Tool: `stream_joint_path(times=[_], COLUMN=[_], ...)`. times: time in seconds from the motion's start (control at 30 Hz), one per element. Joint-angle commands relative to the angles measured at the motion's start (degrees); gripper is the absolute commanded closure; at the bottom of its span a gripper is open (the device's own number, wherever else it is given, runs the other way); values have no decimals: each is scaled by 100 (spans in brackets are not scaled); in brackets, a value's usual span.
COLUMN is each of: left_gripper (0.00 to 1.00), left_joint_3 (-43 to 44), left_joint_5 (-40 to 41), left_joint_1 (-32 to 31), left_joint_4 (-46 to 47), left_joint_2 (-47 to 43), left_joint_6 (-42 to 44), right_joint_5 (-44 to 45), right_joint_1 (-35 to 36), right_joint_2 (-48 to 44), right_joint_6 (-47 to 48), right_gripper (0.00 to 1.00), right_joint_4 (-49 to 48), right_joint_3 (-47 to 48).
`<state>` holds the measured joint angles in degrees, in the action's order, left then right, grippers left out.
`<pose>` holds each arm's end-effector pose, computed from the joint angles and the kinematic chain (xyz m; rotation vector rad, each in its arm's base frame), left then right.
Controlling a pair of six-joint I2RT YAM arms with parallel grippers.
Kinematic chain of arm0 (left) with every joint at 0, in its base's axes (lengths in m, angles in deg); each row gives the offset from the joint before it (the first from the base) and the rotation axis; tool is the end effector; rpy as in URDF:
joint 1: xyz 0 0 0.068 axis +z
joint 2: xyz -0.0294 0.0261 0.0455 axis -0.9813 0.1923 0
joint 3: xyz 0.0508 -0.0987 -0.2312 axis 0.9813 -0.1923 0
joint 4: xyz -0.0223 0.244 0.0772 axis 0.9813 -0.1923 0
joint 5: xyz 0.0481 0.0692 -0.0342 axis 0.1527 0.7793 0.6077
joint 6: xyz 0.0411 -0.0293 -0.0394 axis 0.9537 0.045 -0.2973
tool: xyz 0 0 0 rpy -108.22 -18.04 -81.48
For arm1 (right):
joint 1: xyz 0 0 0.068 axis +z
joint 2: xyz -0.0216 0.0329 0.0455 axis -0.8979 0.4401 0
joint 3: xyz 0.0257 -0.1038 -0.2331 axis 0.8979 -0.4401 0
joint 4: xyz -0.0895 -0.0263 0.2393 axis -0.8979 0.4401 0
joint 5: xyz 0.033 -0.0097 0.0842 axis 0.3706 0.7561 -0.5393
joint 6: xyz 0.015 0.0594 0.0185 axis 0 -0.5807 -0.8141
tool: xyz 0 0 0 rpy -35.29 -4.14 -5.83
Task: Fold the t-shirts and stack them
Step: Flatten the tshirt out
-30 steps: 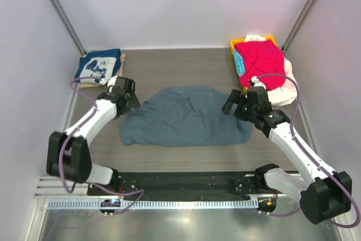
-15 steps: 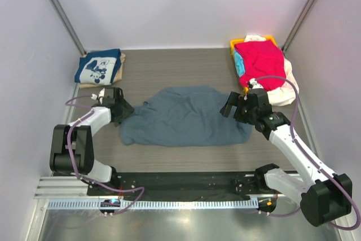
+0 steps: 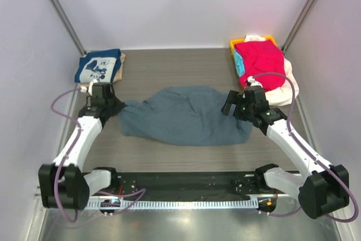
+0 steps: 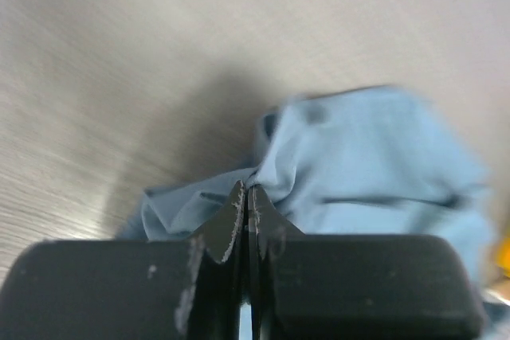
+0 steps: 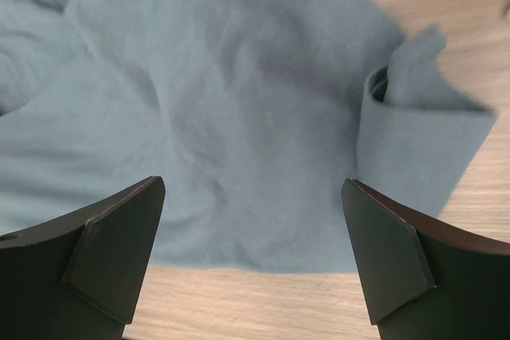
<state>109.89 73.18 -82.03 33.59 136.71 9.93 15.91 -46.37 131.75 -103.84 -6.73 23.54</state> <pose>0.2554 -0.0094 0.2158 -0.9630 2.1880 -0.3257 0.2257 0.0703 0.2289 0.2354 2.3597 0.3709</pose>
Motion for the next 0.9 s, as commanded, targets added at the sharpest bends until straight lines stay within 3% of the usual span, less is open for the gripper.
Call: stream_joint_path(times=[0.0,0.17,0.3,0.5,0.73,0.87], left_gripper=[100,97,93,87,87,85], left_joint_3=[955,1457,1344,974,974,930], left_joint_5=[274,248,-191,-438,-666,-281], left_joint_1=[13,13,13,13,13,13], left_joint_4=[-1086,-1968,-2495,-2260,-2294,-2329], left_joint_2=[-994,-1655,-1725,-1936,-1690,-1743], left_joint_6=[519,1414,1961,2111,2129,2067], right_joint_5=[425,672,751,558,268,118], right_joint_1=[15,6,-3,6,6,6], right_joint_2=[16,174,577,1219,2782,3872], right_joint_6=[182,50,-82,5,234,243], right_gripper=[0,0,0,5,10,12], right_joint_4=[-97,-114,-211,-729,-985,-993], right_joint_3=[533,692,675,692,1824,2851])
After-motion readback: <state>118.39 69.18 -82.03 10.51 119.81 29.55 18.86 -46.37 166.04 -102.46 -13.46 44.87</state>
